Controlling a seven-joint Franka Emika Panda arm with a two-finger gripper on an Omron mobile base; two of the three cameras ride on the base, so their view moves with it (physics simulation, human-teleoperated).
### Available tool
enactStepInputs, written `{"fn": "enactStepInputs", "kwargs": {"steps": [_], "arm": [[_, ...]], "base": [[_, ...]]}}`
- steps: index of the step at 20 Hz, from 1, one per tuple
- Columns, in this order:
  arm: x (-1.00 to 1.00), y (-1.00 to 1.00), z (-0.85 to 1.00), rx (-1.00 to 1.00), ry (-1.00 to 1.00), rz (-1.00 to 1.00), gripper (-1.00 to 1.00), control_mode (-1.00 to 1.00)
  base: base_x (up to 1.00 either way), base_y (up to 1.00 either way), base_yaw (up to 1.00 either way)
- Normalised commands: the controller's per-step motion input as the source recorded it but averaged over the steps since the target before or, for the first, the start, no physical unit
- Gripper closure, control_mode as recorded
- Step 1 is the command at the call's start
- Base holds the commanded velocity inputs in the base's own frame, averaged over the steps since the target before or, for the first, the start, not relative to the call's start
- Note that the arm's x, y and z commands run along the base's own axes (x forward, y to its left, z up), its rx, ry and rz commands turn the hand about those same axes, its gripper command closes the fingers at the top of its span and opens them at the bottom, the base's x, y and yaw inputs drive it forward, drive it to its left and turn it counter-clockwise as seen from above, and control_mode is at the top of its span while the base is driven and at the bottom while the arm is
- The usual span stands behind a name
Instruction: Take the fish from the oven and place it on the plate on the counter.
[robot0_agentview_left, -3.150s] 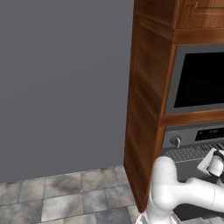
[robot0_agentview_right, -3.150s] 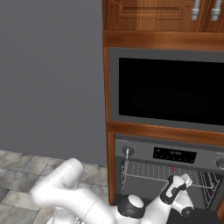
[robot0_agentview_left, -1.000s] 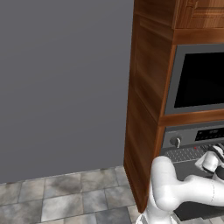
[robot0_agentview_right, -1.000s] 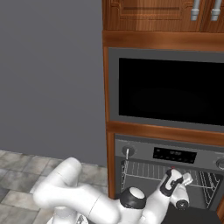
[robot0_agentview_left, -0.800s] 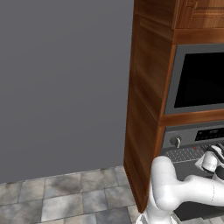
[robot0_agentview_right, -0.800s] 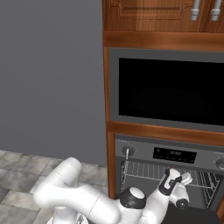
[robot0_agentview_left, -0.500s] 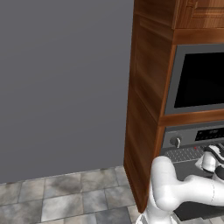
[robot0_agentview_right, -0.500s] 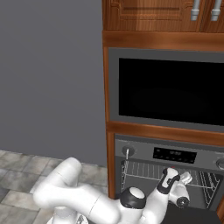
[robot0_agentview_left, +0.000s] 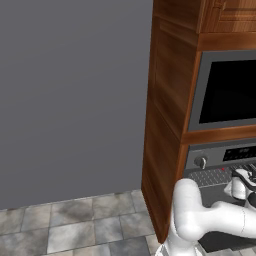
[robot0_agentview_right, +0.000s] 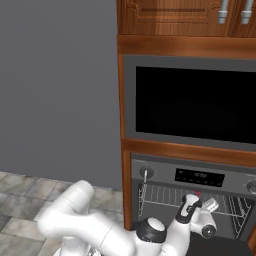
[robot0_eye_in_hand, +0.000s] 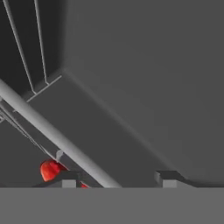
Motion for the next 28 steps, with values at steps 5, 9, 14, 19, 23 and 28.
{"fn": "enactStepInputs", "kwargs": {"steps": [5,9,14,19,23,28], "arm": [[-0.55,0.00,-0.54,0.07,0.04,0.02,1.00,-1.00],[-0.60,0.00,-0.50,0.06,0.07,0.03,1.00,-1.00],[-0.68,0.00,-0.50,0.06,0.08,0.03,1.00,-1.00],[-0.89,0.00,-0.44,0.05,0.07,0.04,1.00,-1.00],[-0.94,0.01,-0.45,0.04,0.07,0.05,1.00,-1.00],[-0.93,0.00,-0.45,0.05,0.07,0.05,1.00,-1.00]], "base": [[0.00,0.00,0.00],[0.00,0.00,0.00],[0.00,0.00,0.00],[0.00,0.00,0.00],[0.00,0.00,0.00],[0.00,0.00,0.00]]}}
